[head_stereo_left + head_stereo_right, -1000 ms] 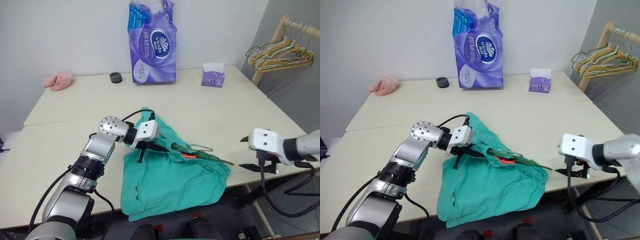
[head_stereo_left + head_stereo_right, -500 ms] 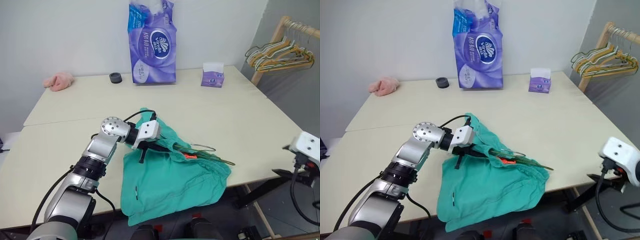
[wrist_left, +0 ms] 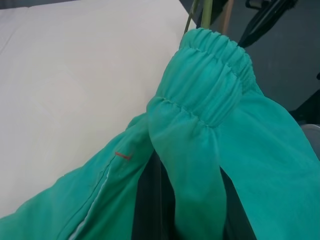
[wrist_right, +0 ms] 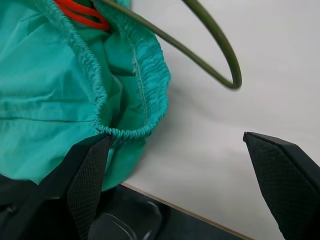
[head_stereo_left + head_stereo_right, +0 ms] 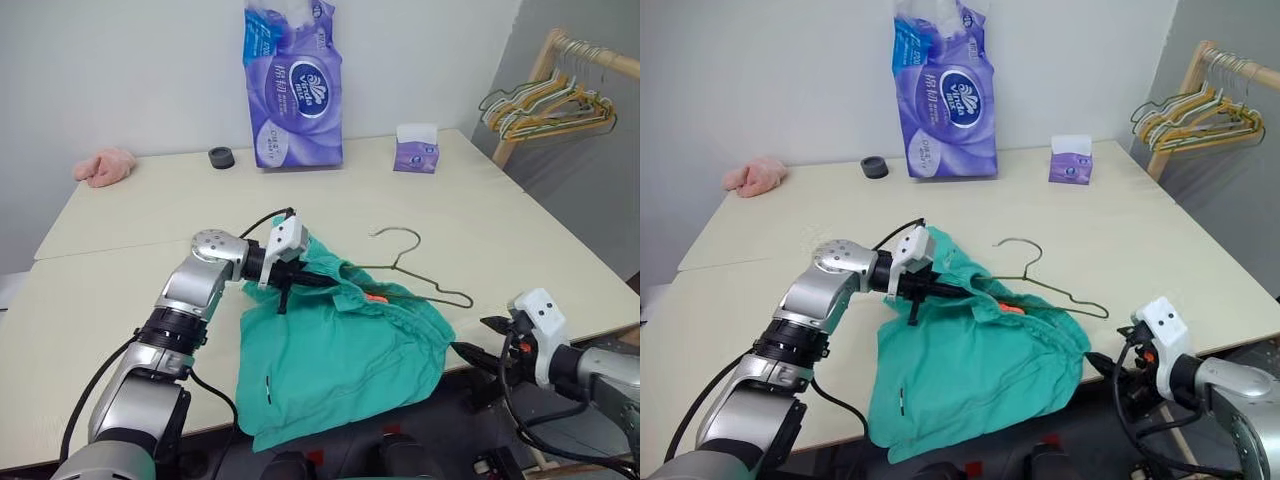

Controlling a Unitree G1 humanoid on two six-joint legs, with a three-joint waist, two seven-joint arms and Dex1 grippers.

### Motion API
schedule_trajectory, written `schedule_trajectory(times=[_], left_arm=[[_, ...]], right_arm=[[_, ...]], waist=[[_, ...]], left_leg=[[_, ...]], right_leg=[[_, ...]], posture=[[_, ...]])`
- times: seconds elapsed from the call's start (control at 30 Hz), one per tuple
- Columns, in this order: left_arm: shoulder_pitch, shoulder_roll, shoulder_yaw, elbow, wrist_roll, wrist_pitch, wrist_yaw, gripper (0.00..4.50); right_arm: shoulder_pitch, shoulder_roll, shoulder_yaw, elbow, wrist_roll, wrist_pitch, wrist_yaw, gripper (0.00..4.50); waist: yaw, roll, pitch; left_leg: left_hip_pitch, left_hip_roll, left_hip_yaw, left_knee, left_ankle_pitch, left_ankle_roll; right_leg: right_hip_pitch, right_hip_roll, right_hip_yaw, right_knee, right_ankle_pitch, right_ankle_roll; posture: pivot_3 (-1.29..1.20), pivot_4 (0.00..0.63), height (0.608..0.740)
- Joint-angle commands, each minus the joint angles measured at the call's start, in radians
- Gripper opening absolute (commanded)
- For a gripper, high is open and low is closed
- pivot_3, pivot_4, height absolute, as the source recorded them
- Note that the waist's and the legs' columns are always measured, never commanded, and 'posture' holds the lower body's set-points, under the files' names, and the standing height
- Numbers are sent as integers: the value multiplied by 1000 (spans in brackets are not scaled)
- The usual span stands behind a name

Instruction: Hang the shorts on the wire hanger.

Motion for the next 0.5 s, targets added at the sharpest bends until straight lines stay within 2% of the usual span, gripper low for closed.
schedule_trajectory(times=[0.03,0.23,0.33,0.47,0.5], left_arm=[[-39,9,44,-5,-33,22,7,0],[-38,22,50,9,-32,13,3,0],[-42,23,49,23,-31,4,3,0],[-46,23,51,39,-24,-14,8,0],[-47,23,50,45,-21,-21,8,0]], right_arm=[[-21,18,11,2,55,42,-27,4485],[-83,103,34,37,134,107,-84,4485],[-125,107,67,78,128,113,-115,4485],[-152,87,92,97,143,135,-123,3590],[-155,87,88,93,155,140,-121,3204]], waist=[[0,0,0],[-2,0,0],[-2,0,0],[0,0,0],[0,0,0]], left_leg=[[0,0,0,0,0,0],[0,0,0,0,0,0],[0,0,0,0,0,0],[0,0,0,0,0,0],[0,0,0,0,0,0]], right_leg=[[0,0,0,0,0,0],[0,0,0,0,0,0],[0,0,0,0,0,0],[0,0,0,0,0,0],[0,0,0,0,0,0]], posture=[[-172,50,740],[-161,50,740],[-160,48,740],[-155,48,740],[-152,46,740]])
